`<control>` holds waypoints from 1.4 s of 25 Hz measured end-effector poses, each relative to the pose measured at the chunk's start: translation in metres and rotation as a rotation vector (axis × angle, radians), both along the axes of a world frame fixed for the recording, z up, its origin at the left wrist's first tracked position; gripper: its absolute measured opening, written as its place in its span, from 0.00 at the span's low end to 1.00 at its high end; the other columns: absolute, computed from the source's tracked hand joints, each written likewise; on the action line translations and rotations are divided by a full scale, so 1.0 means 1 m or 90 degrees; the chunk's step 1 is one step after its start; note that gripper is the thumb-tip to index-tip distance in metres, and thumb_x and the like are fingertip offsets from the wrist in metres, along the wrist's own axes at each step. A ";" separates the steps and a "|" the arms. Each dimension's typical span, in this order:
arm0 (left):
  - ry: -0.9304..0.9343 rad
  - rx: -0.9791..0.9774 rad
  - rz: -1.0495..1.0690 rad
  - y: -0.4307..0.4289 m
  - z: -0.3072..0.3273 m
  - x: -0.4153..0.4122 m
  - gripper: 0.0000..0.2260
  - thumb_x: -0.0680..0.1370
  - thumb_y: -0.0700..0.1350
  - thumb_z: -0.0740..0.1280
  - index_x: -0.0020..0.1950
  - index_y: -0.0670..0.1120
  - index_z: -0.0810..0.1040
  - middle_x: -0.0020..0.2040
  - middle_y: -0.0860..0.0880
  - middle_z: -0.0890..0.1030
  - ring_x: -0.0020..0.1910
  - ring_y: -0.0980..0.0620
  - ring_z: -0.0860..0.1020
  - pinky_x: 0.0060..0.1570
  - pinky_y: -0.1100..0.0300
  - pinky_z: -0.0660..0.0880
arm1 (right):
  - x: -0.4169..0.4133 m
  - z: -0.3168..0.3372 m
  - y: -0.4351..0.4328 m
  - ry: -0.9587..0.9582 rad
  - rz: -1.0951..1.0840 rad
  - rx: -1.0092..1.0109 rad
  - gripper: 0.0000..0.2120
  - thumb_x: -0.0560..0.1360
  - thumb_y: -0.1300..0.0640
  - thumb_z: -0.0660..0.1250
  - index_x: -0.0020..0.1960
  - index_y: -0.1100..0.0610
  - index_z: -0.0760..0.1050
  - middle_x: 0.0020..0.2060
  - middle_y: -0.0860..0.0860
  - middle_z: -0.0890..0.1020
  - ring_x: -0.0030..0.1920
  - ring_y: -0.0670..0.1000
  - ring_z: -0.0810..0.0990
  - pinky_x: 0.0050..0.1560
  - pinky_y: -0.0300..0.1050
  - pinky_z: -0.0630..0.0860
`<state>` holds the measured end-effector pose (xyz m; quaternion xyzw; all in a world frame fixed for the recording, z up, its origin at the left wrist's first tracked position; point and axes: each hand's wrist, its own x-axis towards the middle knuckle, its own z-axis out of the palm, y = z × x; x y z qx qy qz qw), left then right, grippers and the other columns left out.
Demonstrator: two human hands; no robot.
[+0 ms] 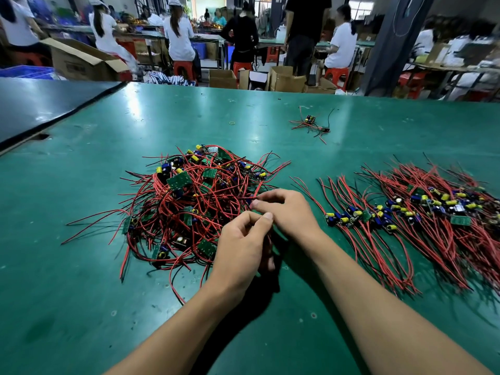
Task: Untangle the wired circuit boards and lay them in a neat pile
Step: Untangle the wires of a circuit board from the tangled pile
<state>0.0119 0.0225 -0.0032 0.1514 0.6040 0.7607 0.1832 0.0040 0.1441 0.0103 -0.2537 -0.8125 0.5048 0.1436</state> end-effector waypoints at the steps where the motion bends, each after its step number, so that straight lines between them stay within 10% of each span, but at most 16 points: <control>1: -0.005 -0.003 -0.010 0.000 0.001 0.000 0.10 0.80 0.43 0.66 0.41 0.39 0.74 0.24 0.47 0.73 0.17 0.51 0.70 0.19 0.65 0.67 | 0.005 0.005 0.004 0.026 -0.011 -0.014 0.06 0.72 0.53 0.76 0.39 0.49 0.80 0.41 0.47 0.85 0.50 0.52 0.83 0.64 0.58 0.73; 5: -0.009 -0.025 -0.046 0.000 0.004 -0.001 0.06 0.80 0.41 0.65 0.47 0.38 0.74 0.29 0.43 0.76 0.21 0.47 0.75 0.20 0.63 0.69 | 0.030 0.029 0.025 0.168 -0.052 -0.039 0.04 0.72 0.58 0.75 0.41 0.53 0.81 0.36 0.45 0.83 0.38 0.42 0.78 0.41 0.30 0.72; 15: -0.014 -0.035 -0.079 -0.001 0.008 0.003 0.06 0.80 0.43 0.65 0.52 0.42 0.80 0.35 0.48 0.82 0.25 0.48 0.77 0.22 0.63 0.72 | 0.078 0.026 0.040 0.288 0.037 -0.705 0.13 0.71 0.58 0.68 0.55 0.58 0.80 0.45 0.55 0.85 0.34 0.47 0.81 0.36 0.40 0.81; 22: 0.020 0.016 -0.046 -0.002 0.003 0.004 0.07 0.80 0.47 0.67 0.48 0.47 0.84 0.36 0.43 0.82 0.27 0.47 0.79 0.24 0.58 0.75 | 0.077 0.002 0.013 0.170 0.119 -0.505 0.15 0.59 0.59 0.79 0.44 0.57 0.82 0.39 0.55 0.82 0.34 0.50 0.82 0.35 0.39 0.80; 31: 0.130 -0.085 -0.065 -0.004 0.003 0.005 0.09 0.80 0.47 0.67 0.46 0.45 0.84 0.39 0.44 0.84 0.36 0.50 0.78 0.37 0.51 0.74 | 0.083 0.005 0.021 0.118 0.182 -0.255 0.09 0.68 0.46 0.76 0.47 0.47 0.82 0.37 0.47 0.79 0.32 0.45 0.73 0.30 0.34 0.68; 35: 0.189 -0.117 -0.163 -0.004 0.007 0.010 0.11 0.81 0.43 0.65 0.42 0.44 0.84 0.27 0.55 0.79 0.26 0.61 0.74 0.28 0.66 0.70 | 0.086 0.003 0.016 0.139 0.218 -0.274 0.09 0.74 0.57 0.74 0.54 0.53 0.85 0.34 0.45 0.83 0.28 0.40 0.77 0.28 0.29 0.70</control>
